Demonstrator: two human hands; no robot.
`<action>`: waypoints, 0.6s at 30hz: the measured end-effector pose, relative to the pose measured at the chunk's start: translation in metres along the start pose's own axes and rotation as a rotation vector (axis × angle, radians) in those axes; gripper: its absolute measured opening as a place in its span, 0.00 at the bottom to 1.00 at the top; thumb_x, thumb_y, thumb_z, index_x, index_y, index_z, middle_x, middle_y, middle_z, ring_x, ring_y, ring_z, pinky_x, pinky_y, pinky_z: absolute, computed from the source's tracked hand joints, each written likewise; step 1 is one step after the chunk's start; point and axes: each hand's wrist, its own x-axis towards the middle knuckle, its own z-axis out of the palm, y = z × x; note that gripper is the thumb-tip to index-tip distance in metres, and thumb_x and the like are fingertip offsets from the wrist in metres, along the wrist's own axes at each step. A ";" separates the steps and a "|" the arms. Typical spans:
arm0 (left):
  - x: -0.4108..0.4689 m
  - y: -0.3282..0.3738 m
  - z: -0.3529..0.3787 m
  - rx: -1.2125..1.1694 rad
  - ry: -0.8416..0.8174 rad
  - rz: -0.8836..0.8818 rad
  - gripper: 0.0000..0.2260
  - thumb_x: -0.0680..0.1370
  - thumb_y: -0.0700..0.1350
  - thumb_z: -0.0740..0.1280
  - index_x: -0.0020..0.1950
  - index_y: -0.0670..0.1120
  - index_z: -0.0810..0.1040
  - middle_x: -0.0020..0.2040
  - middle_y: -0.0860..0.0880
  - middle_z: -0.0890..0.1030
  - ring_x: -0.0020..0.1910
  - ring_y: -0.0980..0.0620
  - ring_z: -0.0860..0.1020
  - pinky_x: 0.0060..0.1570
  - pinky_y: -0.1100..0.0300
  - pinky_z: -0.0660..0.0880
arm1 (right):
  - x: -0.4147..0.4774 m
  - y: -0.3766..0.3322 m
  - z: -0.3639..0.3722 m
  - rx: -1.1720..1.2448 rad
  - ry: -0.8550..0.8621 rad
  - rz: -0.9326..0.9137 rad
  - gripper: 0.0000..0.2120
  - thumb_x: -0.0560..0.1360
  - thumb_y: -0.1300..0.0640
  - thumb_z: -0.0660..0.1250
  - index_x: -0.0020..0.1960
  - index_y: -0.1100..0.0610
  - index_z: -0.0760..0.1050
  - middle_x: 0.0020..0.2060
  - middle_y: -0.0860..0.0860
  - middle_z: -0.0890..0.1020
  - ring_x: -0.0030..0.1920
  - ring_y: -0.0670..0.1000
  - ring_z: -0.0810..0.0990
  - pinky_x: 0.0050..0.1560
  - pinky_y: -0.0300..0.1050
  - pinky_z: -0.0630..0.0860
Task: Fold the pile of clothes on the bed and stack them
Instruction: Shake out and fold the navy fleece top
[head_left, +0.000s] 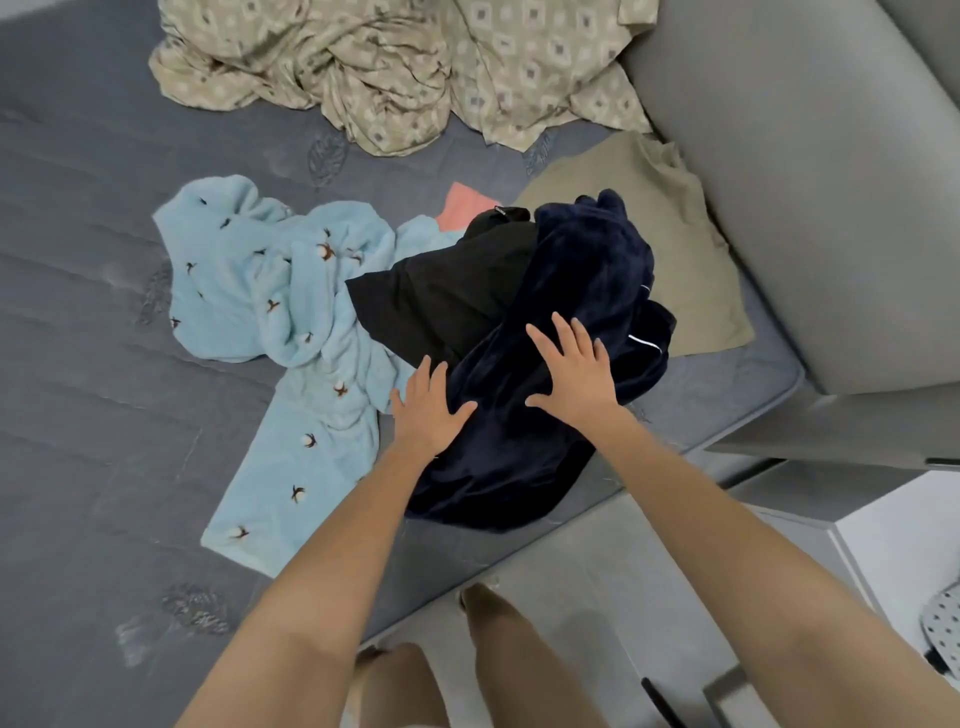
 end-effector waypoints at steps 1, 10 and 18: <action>0.006 0.004 0.004 -0.029 -0.010 -0.011 0.35 0.80 0.62 0.60 0.80 0.48 0.50 0.81 0.48 0.48 0.79 0.48 0.49 0.75 0.41 0.46 | 0.008 0.005 0.000 0.011 0.004 0.004 0.50 0.72 0.42 0.72 0.80 0.45 0.41 0.80 0.53 0.41 0.79 0.58 0.40 0.76 0.61 0.47; 0.042 0.015 0.044 -0.214 0.035 -0.091 0.19 0.78 0.56 0.66 0.63 0.45 0.72 0.57 0.45 0.79 0.60 0.43 0.75 0.68 0.41 0.64 | 0.056 0.007 0.018 -0.142 -0.018 -0.131 0.51 0.71 0.42 0.73 0.80 0.45 0.40 0.78 0.55 0.34 0.77 0.60 0.33 0.76 0.63 0.40; 0.010 0.006 0.028 -0.596 0.103 0.045 0.09 0.83 0.47 0.61 0.49 0.42 0.72 0.42 0.41 0.79 0.43 0.47 0.76 0.48 0.55 0.72 | 0.057 -0.002 0.020 -0.026 0.090 -0.269 0.22 0.74 0.46 0.72 0.62 0.57 0.75 0.70 0.54 0.70 0.78 0.57 0.55 0.77 0.56 0.42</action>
